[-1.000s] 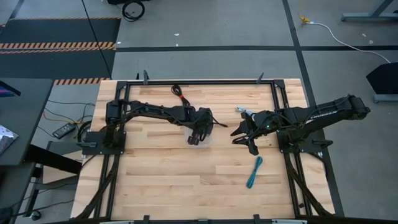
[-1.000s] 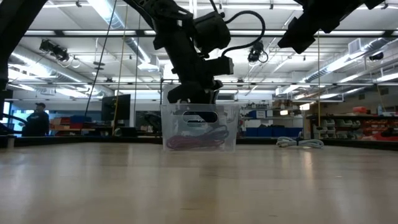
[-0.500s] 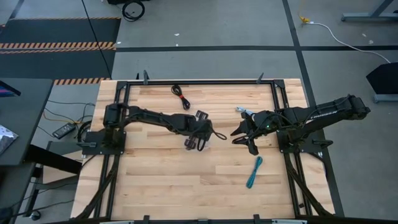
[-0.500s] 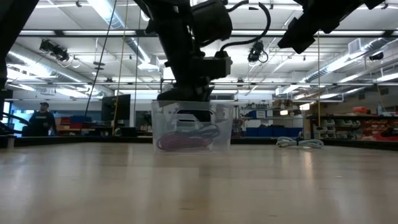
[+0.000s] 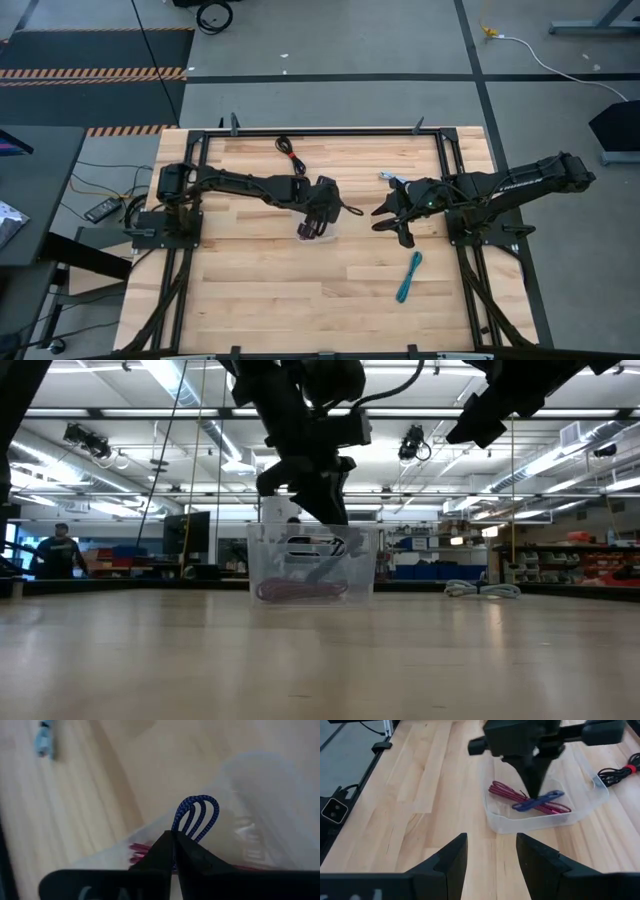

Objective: Pick and place USB-C Cables
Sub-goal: Put the purple charger cable into the white bin, then put the light blue charger cable into the white bin

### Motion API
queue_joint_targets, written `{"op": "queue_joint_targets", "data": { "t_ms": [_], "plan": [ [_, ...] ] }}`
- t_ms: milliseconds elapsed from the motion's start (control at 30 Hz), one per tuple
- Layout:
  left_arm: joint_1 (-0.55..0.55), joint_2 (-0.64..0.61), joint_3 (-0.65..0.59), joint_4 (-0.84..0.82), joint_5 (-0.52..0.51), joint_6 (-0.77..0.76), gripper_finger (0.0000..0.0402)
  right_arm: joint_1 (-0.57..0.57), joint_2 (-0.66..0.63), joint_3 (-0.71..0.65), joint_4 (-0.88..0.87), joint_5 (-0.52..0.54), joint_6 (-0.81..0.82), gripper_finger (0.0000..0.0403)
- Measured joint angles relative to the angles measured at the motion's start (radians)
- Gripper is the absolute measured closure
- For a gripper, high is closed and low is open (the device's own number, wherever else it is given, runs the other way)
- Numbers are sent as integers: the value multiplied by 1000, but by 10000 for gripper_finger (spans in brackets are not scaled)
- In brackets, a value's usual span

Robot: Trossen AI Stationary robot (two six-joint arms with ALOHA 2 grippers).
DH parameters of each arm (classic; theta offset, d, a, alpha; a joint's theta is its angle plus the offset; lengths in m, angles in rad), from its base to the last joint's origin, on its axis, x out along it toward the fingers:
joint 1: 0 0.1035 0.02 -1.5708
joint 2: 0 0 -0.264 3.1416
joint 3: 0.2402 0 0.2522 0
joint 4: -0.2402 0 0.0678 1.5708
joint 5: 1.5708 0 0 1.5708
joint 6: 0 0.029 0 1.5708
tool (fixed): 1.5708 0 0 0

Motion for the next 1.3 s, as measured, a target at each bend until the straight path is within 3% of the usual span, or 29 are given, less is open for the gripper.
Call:
{"op": "queue_joint_targets", "data": {
  "t_ms": [267,467,733,900,1067,1167,1300],
  "plan": [
    [-36,0,0,-138,53,18,383,0,0,0,-1,0,0,227],
    [-55,-8,-1,-130,-63,-6,369,0,0,0,-1,0,1,227],
    [-53,-8,-1,-125,-81,-35,281,0,0,0,-1,0,7,227],
    [-54,-14,-1,-128,-228,-33,232,0,0,0,-1,0,7,227],
    [-67,-85,-1,-165,-402,-37,219,0,0,0,-1,0,3,227],
    [-73,-157,-1,-206,-453,-142,223,0,0,0,-1,0,3,227],
    [-51,-241,0,-313,-464,-557,230,0,0,0,-1,0,8,227]
  ]
}}
